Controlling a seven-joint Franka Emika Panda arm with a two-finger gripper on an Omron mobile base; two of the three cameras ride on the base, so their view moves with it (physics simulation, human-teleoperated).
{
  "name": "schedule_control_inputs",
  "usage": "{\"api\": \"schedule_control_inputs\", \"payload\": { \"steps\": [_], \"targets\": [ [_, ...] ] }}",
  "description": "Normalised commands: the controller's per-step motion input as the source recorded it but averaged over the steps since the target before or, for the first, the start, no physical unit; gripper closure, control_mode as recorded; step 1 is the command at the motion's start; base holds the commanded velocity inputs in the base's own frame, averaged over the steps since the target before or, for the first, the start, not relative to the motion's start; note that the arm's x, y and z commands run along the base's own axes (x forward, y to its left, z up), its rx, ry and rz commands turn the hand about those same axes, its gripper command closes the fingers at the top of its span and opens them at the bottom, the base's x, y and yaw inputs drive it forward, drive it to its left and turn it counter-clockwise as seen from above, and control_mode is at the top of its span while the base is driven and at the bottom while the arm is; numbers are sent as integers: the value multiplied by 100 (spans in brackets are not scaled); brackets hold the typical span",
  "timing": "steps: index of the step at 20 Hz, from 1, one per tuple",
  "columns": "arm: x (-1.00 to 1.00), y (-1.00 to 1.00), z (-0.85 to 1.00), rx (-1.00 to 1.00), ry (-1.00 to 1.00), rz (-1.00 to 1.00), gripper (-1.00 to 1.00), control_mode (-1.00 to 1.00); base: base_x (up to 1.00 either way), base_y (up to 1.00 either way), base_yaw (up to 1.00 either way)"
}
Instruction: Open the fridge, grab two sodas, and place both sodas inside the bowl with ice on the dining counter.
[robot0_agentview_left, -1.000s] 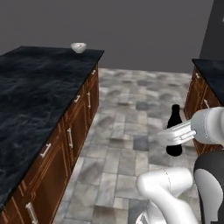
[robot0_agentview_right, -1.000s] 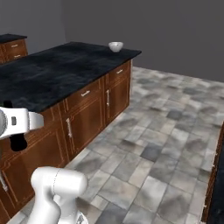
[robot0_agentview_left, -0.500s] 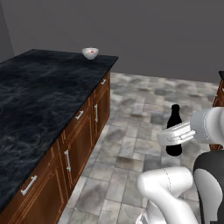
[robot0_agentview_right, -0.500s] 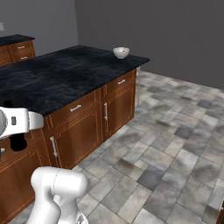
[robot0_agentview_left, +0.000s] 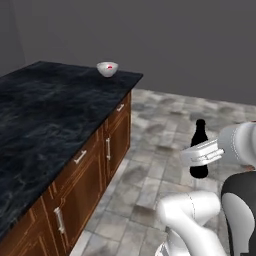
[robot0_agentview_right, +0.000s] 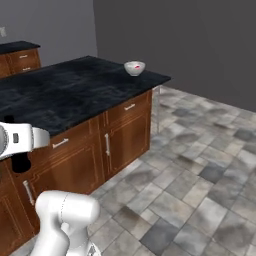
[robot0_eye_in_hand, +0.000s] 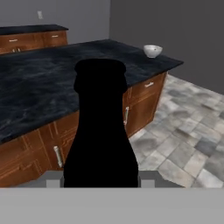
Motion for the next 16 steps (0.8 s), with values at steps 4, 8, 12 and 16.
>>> {"api": "schedule_control_inputs", "payload": {
  "steps": [4,8,12,16],
  "targets": [
    [0,0,0,0,0,0,100,100,100,-44,21],
    [0,0,0,0,0,0,100,100,100,-45,21],
    [0,0,0,0,0,0,100,100,100,-45,21],
    [0,0,0,0,0,0,100,100,100,-45,22]
  ]
}}
